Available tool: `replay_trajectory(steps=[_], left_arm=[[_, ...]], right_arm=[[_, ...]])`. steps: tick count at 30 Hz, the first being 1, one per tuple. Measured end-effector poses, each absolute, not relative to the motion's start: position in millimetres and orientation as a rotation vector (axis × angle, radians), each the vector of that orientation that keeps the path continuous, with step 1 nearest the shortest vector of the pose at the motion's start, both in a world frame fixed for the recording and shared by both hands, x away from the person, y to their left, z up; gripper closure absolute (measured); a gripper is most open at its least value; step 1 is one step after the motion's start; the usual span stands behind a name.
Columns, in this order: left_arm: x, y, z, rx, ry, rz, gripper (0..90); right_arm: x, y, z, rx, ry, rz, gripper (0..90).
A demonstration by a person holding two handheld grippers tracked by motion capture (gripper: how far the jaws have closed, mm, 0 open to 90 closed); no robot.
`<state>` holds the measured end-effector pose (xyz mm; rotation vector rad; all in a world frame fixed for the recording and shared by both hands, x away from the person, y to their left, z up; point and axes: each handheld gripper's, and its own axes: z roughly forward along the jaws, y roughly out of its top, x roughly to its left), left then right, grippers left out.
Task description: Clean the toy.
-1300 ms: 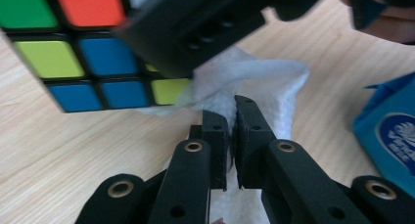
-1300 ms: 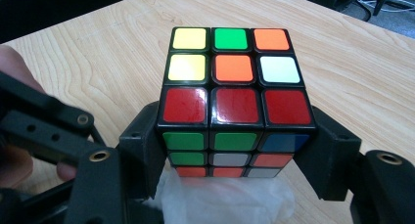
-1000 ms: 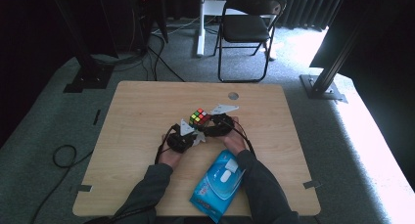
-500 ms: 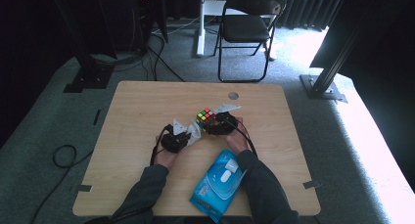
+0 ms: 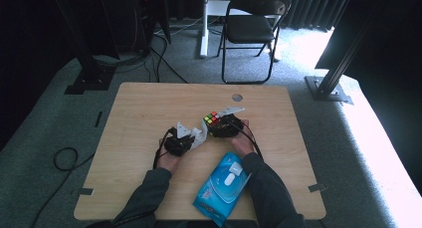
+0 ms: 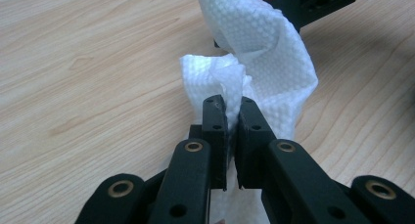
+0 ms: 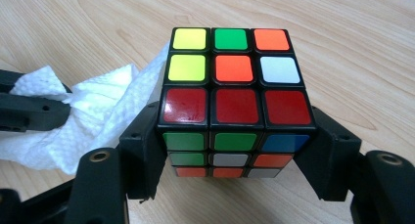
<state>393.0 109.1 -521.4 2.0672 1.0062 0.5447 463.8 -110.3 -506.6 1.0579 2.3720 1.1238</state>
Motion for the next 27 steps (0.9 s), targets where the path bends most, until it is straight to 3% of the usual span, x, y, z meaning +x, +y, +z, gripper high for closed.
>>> replay_trajectory(steps=[27], left_arm=[[393.4, 111.5, -522.3, 2.062, 1.015, 0.541, 84.6]], right_arm=[[460.3, -102.5, -516.4, 1.049, 2.428, 1.031, 33.5]])
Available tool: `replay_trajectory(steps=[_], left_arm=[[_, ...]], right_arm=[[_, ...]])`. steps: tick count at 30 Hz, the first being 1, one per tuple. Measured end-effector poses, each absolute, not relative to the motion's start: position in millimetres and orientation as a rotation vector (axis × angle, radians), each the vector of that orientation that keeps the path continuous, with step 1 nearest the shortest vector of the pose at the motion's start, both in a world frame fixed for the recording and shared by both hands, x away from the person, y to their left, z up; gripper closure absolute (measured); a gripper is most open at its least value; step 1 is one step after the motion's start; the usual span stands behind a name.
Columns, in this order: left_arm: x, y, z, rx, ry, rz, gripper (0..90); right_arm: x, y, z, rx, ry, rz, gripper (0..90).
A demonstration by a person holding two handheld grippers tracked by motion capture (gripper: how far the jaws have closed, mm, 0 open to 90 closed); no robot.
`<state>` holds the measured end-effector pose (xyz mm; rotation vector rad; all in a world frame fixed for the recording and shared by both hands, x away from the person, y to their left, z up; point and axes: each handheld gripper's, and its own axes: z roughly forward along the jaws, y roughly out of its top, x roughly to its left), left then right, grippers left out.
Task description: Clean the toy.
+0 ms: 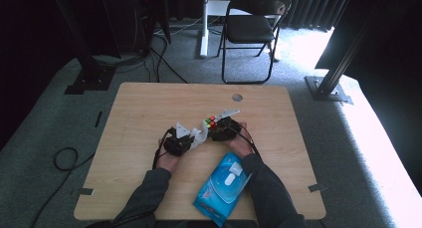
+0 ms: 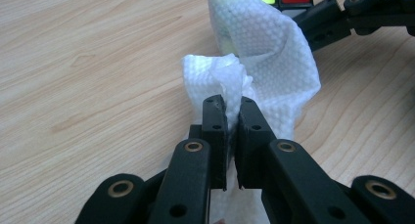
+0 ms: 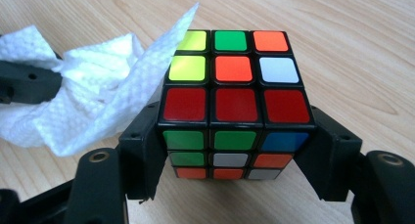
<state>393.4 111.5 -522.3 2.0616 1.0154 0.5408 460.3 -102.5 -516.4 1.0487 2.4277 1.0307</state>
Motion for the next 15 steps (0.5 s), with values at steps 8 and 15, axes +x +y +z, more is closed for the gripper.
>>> replay_trajectory(steps=[8, 15], left_arm=[[393.4, 113.7, -521.9, 2.053, 1.024, 0.544, 84.4], [393.4, 115.2, -522.2, 2.045, 1.030, 0.545, 84.3]], right_arm=[[457.8, -107.5, -513.8, 1.094, 2.448, 1.086, 31.2], [452.6, -111.8, -511.0, 1.083, 2.460, 1.126, 30.6]])
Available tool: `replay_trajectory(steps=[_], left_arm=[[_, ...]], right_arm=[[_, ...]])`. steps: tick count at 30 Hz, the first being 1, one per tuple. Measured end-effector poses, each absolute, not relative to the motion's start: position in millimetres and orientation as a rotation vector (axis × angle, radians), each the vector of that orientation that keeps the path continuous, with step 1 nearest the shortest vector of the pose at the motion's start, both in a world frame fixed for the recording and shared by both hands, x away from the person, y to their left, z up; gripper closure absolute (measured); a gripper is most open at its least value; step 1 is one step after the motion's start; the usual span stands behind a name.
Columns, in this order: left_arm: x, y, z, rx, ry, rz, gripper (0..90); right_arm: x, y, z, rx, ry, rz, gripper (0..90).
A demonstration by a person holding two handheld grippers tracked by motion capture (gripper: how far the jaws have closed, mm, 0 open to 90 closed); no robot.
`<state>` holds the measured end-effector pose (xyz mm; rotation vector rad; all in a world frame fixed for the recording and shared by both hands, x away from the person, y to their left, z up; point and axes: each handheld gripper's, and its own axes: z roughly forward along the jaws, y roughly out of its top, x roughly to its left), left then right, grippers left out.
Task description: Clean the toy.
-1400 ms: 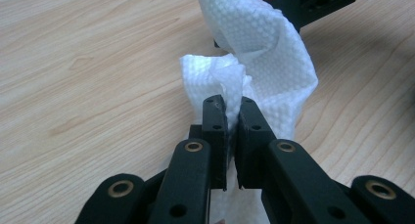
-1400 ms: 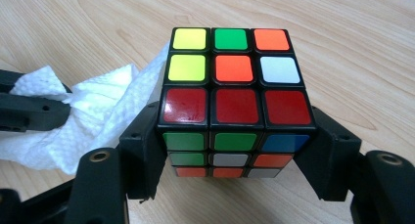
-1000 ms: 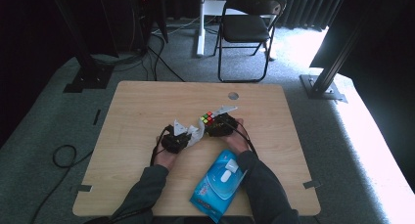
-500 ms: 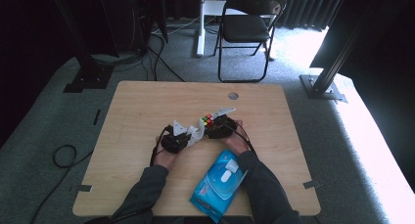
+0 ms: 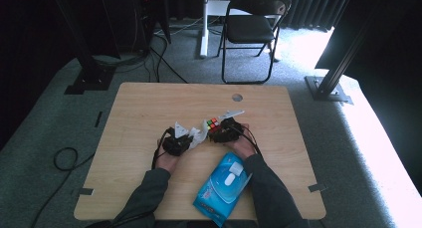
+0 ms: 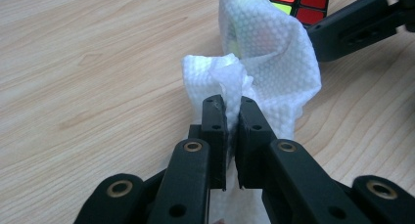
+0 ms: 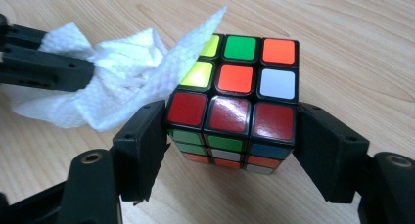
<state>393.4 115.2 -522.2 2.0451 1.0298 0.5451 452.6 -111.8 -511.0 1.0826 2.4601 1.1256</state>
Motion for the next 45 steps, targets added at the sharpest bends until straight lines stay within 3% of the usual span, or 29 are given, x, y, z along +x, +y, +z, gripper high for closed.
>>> replay_trajectory(steps=[7, 14, 21, 31, 34, 45], left_arm=[[394, 116, -522, 2.044, 1.033, 0.544, 84.1], [394, 116, -522, 2.035, 1.038, 0.549, 83.9], [394, 119, -521, 2.026, 1.045, 0.550, 83.9], [394, 117, -521, 2.033, 1.040, 0.549, 83.9], [395, 119, -520, 2.024, 1.044, 0.552, 83.9], [396, 123, -516, 2.012, 1.051, 0.560, 83.9]], right_arm=[[451, -119, -502, 1.092, 2.413, 1.225, 34.1], [461, -125, -495, 1.160, 2.339, 1.245, 51.9], [470, -130, -499, 1.271, 2.320, 1.281, 63.0], [472, -133, -502, 1.354, 2.330, 1.313, 65.6], [472, -134, -503, 1.387, 2.328, 1.345, 70.5], [476, -142, -507, 1.571, 2.271, 1.433, 70.5]])
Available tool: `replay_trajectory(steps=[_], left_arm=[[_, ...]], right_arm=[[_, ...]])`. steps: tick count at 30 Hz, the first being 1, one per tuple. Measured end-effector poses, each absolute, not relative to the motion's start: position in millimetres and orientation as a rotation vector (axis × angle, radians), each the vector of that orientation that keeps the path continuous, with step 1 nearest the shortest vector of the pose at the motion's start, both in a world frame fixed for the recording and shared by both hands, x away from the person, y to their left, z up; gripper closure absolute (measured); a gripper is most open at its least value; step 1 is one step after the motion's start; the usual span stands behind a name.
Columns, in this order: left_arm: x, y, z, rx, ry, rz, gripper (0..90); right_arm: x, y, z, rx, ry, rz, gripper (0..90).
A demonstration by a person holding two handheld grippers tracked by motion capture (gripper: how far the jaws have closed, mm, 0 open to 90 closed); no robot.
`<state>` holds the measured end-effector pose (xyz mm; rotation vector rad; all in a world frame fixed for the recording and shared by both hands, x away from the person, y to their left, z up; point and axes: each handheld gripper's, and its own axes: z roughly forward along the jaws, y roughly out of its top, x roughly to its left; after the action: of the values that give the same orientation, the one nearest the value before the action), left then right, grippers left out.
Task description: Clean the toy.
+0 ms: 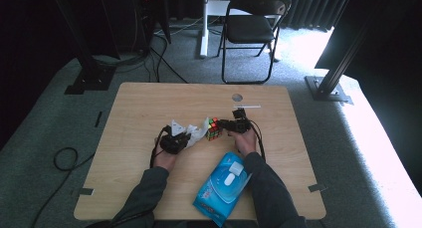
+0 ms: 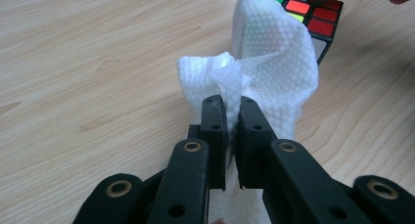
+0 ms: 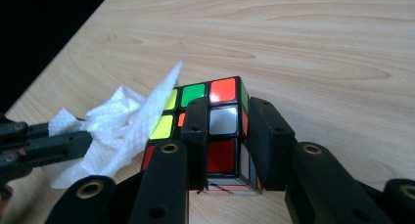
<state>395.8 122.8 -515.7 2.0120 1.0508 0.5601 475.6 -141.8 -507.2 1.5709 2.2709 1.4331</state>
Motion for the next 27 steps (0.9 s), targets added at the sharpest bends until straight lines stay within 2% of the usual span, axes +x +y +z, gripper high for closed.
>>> replay_trajectory(steps=[12, 13, 15, 16, 20, 27], left_arm=[[396, 122, -517, 2.018, 1.048, 0.559, 83.9], [396, 122, -517, 2.017, 1.048, 0.559, 83.9], [396, 122, -518, 2.018, 1.049, 0.556, 83.9], [396, 122, -518, 2.019, 1.049, 0.556, 83.8], [396, 121, -518, 2.018, 1.050, 0.555, 83.8], [396, 121, -518, 2.020, 1.047, 0.553, 83.7]], right_arm=[[482, -171, -515, 1.797, 2.139, 1.557, 72.8], [482, -172, -515, 1.788, 2.137, 1.538, 81.8], [481, -173, -515, 1.764, 2.139, 1.441, 82.9], [480, -174, -516, 1.755, 2.144, 1.424, 77.9], [475, -174, -518, 1.708, 2.145, 1.416, 68.8], [464, -165, -498, 1.341, 2.194, 1.361, 37.3]])
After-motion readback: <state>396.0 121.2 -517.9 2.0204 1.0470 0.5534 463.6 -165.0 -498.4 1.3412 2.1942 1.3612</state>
